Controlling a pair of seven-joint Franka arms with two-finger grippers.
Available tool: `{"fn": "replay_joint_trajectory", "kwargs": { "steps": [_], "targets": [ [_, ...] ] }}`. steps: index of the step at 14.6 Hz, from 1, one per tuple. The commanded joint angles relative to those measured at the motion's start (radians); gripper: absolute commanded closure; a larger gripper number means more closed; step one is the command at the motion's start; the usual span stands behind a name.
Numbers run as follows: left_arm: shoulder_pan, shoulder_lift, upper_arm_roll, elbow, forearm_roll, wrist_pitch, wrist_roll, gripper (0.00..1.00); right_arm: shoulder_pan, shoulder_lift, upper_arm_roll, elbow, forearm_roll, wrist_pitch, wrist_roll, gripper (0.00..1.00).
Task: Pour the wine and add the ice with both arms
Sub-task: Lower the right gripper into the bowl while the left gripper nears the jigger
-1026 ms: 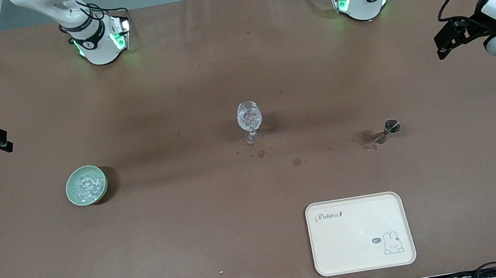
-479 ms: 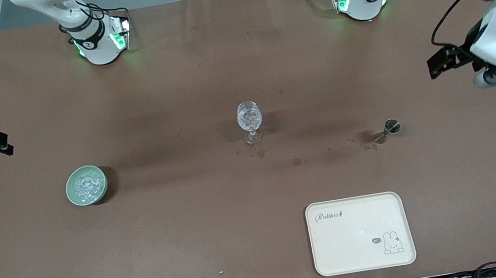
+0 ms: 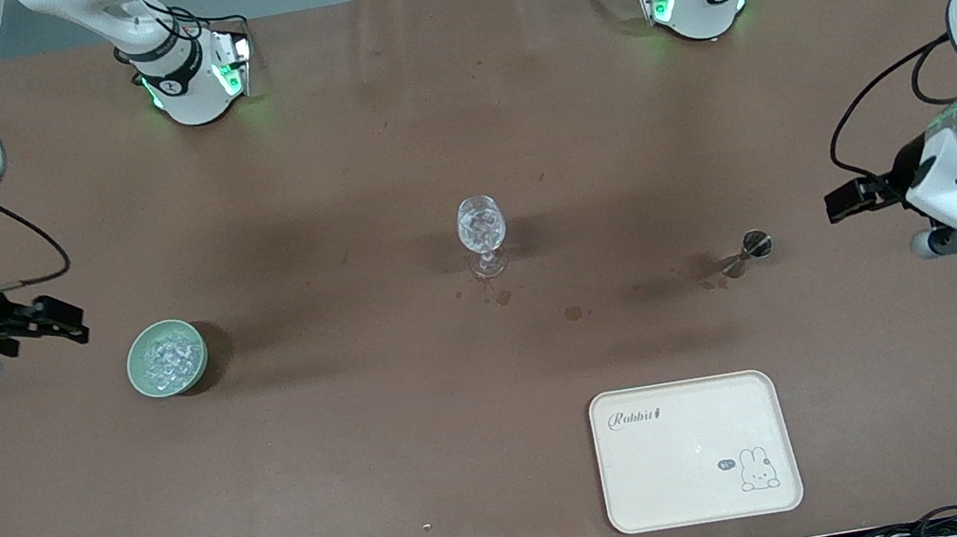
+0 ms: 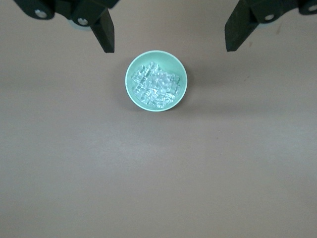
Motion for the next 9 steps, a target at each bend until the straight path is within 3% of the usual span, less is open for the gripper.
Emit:
{"fn": "replay_joint_trajectory", "kwargs": {
  "steps": [1, 4, 9],
  "targets": [
    [0.031, 0.054, -0.006, -0.001, -0.063, 0.028, -0.014, 0.00, -0.016, 0.043, 0.003, -0.045, 0.001, 0.061, -0.006, 0.02],
    [0.138, 0.138, -0.006, 0.000, -0.233, 0.030, -0.023, 0.00, -0.027, 0.126, 0.004, -0.046, 0.001, 0.100, -0.006, 0.02],
    [0.220, 0.282, -0.006, -0.001, -0.423, 0.030, -0.054, 0.05, -0.034, 0.215, 0.004, -0.091, 0.003, 0.201, -0.004, 0.02]
  ]
}}
